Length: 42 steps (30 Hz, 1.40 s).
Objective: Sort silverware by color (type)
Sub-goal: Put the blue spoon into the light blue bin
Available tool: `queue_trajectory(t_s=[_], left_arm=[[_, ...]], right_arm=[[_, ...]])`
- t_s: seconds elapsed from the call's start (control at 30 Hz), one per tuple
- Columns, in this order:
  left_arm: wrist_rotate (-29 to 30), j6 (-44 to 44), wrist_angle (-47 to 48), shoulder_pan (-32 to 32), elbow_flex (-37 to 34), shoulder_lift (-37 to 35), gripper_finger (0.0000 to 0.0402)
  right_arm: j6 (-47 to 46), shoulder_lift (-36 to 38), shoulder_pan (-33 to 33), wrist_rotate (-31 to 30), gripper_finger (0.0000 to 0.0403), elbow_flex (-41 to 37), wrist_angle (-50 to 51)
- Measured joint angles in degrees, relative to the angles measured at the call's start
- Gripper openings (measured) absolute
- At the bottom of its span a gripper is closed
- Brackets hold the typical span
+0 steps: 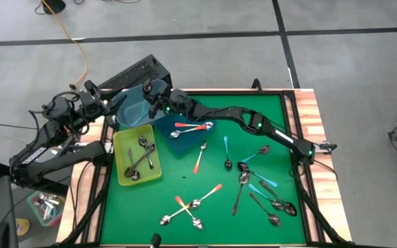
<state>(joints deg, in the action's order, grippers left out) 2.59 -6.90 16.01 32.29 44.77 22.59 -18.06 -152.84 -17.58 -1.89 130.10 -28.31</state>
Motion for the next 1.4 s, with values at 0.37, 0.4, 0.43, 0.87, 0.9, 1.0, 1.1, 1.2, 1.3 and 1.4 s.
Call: queue_trajectory(t_s=[0.37, 0.4, 0.43, 0.87, 0.9, 1.0, 1.1, 1.2, 1.3, 1.4], left_arm=[[0.0, 0.2, -0.1, 0.0, 0.0, 0.0, 0.0122], [0.0, 0.3, -0.1, 0.0, 0.0, 0.0, 0.0122], [0.0, 0.3, -0.1, 0.0, 0.0, 0.0, 0.0122], [-0.1, 0.7, -0.1, 0.0, 0.0, 0.0, 0.0122], [-0.1, 0.7, -0.1, 0.0, 0.0, 0.0, 0.0122], [-0.1, 0.7, -0.1, 0.0, 0.0, 0.0, 0.0122], [0.0, 0.7, -0.1, 0.0, 0.0, 0.0, 0.0122], [0.0, 0.7, -0.1, 0.0, 0.0, 0.0, 0.0122], [0.0, 0.7, -0.1, 0.0, 0.0, 0.0, 0.0122], [0.0, 0.7, -0.1, 0.0, 0.0, 0.0, 0.0122]], right_arm=[[-0.5, -0.3, 0.5, -1.3, 0.0005, -0.1, 4.3], [-0.5, -0.3, 0.5, -1.3, 0.0006, -0.1, 4.5], [-0.5, -0.3, 0.5, -1.5, 0.0007, -0.1, 4.6], [-3.1, -2.9, 0.6, -3.8, 0.0016, -0.1, 5.0], [-3.1, -2.9, 0.6, -3.9, 0.0017, -0.1, 5.3], [-2.7, -2.9, 0.6, -4.0, 0.0018, -0.1, 5.6], [-2.4, -2.9, 0.6, -4.0, 0.0019, -0.1, 5.5], [-0.9, -2.9, 0.6, -4.0, 0.0025, -0.1, 5.5], [0.5, -2.9, 0.6, -4.0, 0.0048, -0.1, 5.3], [0.6, -2.9, 0.7, -4.0, 0.0081, -0.1, 5.3]])
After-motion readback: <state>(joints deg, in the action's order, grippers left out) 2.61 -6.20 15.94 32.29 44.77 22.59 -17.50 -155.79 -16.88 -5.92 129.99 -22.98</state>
